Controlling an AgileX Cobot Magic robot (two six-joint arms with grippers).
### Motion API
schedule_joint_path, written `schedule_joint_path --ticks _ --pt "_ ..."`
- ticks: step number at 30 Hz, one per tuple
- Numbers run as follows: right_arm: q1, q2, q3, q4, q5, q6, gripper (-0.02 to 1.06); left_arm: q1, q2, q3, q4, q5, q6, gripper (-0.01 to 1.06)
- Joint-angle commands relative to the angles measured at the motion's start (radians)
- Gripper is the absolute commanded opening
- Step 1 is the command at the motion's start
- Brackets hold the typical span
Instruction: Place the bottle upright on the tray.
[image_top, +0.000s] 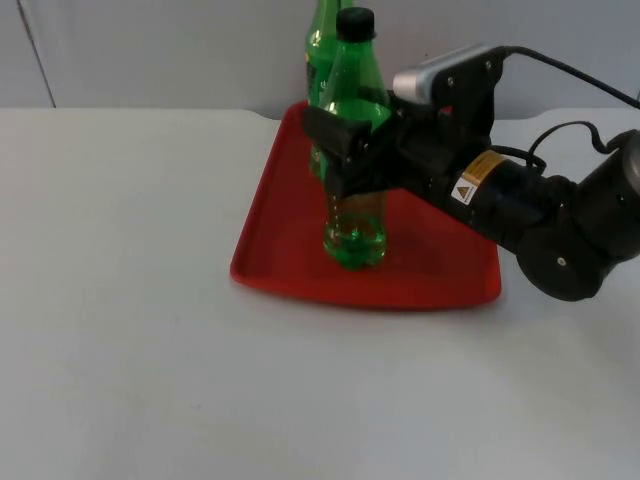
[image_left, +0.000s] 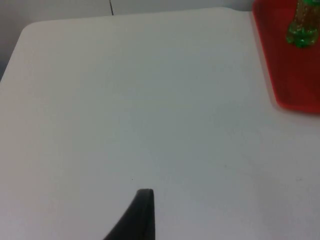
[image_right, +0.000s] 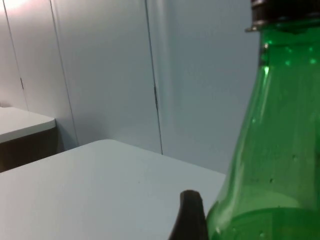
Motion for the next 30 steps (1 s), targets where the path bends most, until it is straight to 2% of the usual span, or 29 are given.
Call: schedule_joint_path --ticks 1,3,4,5,6,8,10,11,15,19,30 --pt "0.001 0.0 -0.004 -0.008 -0.024 -0.005 0.0 0.004 -0.002 0.004 0.001 -0.002 -0.001 1.05" --pt "0.001 0.0 -0.004 -0.008 -0.024 -0.005 0.01 0.004 -0.002 0.004 0.001 -0.002 -0.001 1.05" --pt "0.001 0.0 -0.004 -0.008 -0.024 -0.005 0.03 0.004 -0.002 0.004 0.001 -0.002 -0.001 1.05" --pt "0.001 0.0 -0.004 -0.008 -0.024 -0.005 0.1 0.004 -0.002 0.004 0.001 -0.002 -0.001 1.05" --pt "0.001 0.0 -0.004 -0.008 -0.024 -0.005 0.1 0.004 -0.002 0.004 0.001 -0.002 -0.001 1.05" --pt "0.001 0.0 -0.004 -0.008 -0.024 -0.005 0.23 0.004 -0.002 0.004 0.001 -0.002 -0.001 1.05" --pt "0.001 0.0 -0.004 -0.008 -0.024 -0.005 0.43 0.004 -0.002 0.004 0.001 -0.002 -0.001 1.05" --pt "0.001 0.0 -0.004 -0.008 -0.024 -0.005 0.43 0.004 -0.002 0.004 0.001 -0.002 -0.001 1.05" --pt "0.001 -0.002 -0.004 -0.011 -0.024 0.021 0.78 0.004 -0.002 0.004 0.001 -0.002 -0.001 1.05" --pt "0.001 -0.002 -0.004 -0.008 -0.024 0.02 0.85 0.004 -0.002 0.004 0.001 -0.002 -0.001 1.05" --pt "0.001 -0.002 -0.004 -0.008 -0.024 0.052 0.85 0.004 -0.002 0.004 0.001 -0.002 -0.001 1.05"
